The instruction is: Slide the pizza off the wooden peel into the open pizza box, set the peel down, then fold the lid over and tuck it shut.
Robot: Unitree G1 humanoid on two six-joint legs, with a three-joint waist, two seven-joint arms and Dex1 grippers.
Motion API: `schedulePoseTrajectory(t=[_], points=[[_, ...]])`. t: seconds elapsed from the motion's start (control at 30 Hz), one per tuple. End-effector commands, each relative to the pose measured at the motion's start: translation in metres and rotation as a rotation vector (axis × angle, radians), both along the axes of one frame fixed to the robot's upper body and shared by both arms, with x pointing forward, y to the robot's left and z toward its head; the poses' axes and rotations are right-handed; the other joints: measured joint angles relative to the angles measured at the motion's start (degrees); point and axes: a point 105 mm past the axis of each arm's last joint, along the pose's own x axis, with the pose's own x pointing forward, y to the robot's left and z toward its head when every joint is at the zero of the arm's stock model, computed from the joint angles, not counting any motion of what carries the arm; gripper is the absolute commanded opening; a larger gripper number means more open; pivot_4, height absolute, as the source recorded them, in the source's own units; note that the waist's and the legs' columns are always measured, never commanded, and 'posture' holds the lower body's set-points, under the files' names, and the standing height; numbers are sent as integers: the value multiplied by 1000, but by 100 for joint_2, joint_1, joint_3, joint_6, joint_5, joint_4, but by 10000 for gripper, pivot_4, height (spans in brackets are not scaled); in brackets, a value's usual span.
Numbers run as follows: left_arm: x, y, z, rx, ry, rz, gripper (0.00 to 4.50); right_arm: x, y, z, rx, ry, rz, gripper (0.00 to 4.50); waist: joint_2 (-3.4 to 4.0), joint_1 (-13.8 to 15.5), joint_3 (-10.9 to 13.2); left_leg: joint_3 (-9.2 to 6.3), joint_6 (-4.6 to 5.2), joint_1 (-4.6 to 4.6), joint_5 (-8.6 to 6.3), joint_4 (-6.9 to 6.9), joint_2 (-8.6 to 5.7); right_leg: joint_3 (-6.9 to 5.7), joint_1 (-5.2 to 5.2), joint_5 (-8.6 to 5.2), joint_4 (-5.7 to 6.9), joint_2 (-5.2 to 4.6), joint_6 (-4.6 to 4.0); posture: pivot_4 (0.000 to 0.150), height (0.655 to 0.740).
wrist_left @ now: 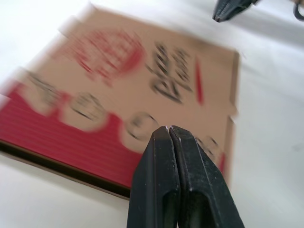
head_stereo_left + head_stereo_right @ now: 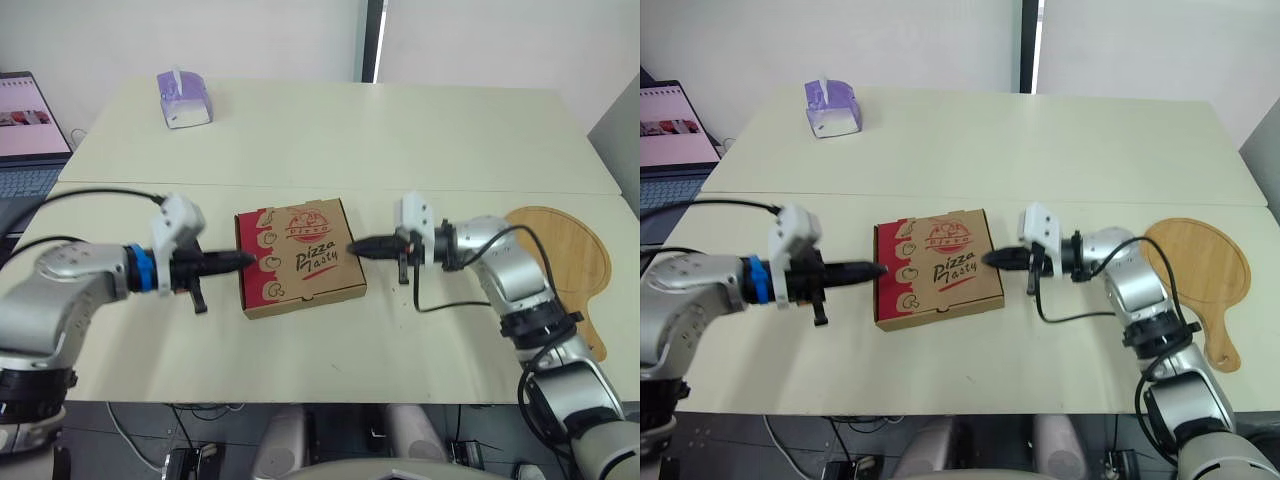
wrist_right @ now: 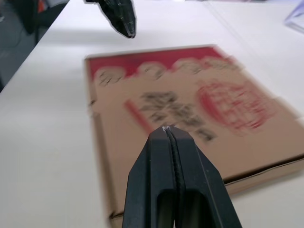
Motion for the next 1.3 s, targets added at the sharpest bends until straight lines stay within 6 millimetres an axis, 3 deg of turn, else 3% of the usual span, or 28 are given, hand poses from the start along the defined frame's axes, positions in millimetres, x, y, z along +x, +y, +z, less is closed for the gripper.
schedulePoseTrajectory(t=[0.03,0.2,0.37,0.57,0.7,0.93,1.3], points=[[11,21,11,-2,-64,122,0,21,-11,15,14,-53,-91,524,0,-3,0,1,-17,-2,9,-4,0,1,-1,0,-5,0,0,1500,7400],[24,55,0,96,-115,281,0,48,-27,-9,-170,-145,-172,524,1,-43,1,6,-20,-5,10,-8,-1,5,-8,0,-5,0,0,1500,7400],[33,71,-18,170,-122,359,0,62,-30,-24,-220,-148,-201,524,1,-51,1,11,-20,-13,11,-8,-1,9,-17,0,-6,-3,0,1500,7400],[25,35,-53,153,-24,252,0,48,-16,-41,-223,-86,-97,524,2,-53,1,13,-20,-18,10,-10,0,12,-22,1,-4,-4,0,1500,7400],[13,9,-60,114,20,158,0,30,-7,-52,-213,-61,-32,524,1,-42,1,8,-19,-24,10,-10,0,8,-25,1,-4,-6,0,1500,7400],[11,-12,-54,74,23,64,0,9,-1,-52,-177,-30,-5,524,4,-42,2,7,-19,-23,10,-9,-1,7,-25,1,0,-7,0,1500,7400],[28,-60,-65,90,41,-133,0,-14,-40,-42,-204,-15,-83,524,4,93,3,8,-19,-25,10,-7,-5,5,-22,1,-6,-6,1,1500,7400]])
